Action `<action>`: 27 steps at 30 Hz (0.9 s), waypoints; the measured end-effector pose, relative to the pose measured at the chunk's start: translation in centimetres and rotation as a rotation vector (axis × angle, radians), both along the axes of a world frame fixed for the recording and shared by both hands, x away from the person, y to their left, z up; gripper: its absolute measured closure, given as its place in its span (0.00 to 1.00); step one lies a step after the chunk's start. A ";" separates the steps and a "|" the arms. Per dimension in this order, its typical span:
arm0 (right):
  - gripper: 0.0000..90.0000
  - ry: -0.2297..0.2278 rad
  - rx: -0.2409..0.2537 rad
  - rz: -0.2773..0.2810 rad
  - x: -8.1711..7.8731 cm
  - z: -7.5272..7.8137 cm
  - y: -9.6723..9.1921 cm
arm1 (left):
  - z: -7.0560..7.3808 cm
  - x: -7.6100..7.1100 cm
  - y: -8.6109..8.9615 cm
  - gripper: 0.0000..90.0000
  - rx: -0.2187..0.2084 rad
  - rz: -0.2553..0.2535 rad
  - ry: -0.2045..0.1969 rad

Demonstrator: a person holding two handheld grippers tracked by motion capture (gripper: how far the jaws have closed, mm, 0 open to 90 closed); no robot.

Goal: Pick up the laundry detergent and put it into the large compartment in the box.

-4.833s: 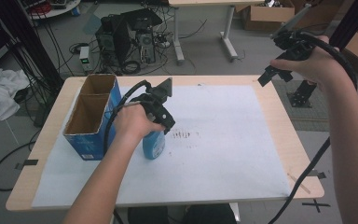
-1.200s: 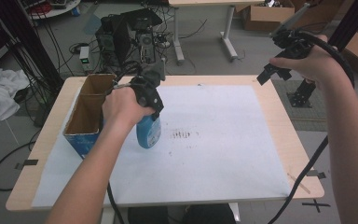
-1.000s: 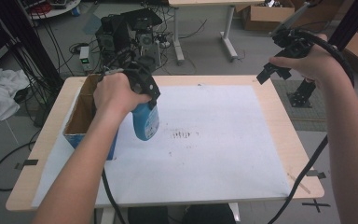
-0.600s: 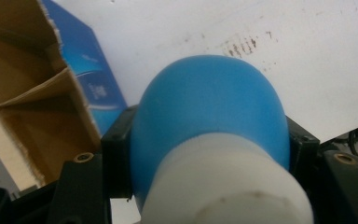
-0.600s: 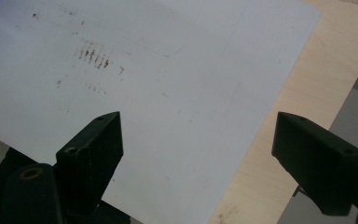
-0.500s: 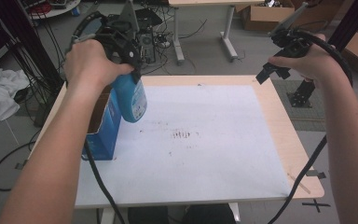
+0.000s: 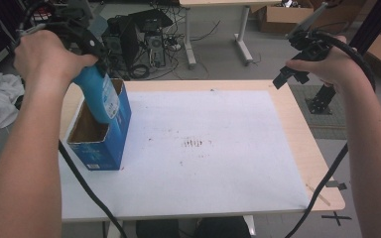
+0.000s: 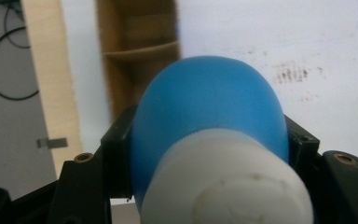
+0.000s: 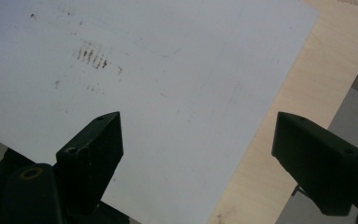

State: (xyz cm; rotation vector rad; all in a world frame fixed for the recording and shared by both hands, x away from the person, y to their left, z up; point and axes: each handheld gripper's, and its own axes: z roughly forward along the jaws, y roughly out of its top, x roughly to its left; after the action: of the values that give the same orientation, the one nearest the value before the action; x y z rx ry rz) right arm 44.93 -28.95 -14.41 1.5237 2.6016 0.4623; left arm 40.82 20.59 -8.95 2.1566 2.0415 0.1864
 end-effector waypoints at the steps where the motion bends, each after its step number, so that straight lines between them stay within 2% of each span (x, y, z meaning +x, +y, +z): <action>1: 0.18 0.000 0.000 0.000 0.0 0.0 0.0 | 0.0 -0.1 0.8 0.42 0.004 0.025 -0.003; 8: 0.18 0.002 -0.004 0.004 0.1 -0.1 0.1 | -0.3 -0.2 2.9 0.42 0.014 0.078 -0.004; 15: 0.18 0.004 -0.007 0.002 0.2 -0.2 0.2 | -1.1 0.1 3.6 0.42 0.015 0.086 -0.001; 20: 0.18 0.006 -0.011 0.002 0.3 -0.2 0.2 | -2.1 0.3 3.8 0.42 0.018 0.084 0.010; 27: 0.18 0.007 -0.015 0.004 0.4 -0.4 0.2 | -4.8 0.9 4.3 0.42 0.016 0.085 0.047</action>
State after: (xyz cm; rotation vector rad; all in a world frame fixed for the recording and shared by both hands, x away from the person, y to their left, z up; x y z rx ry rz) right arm 45.29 -28.79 -14.80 1.5189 2.6076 0.4374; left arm 41.69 24.90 -13.71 2.1041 2.1661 0.1648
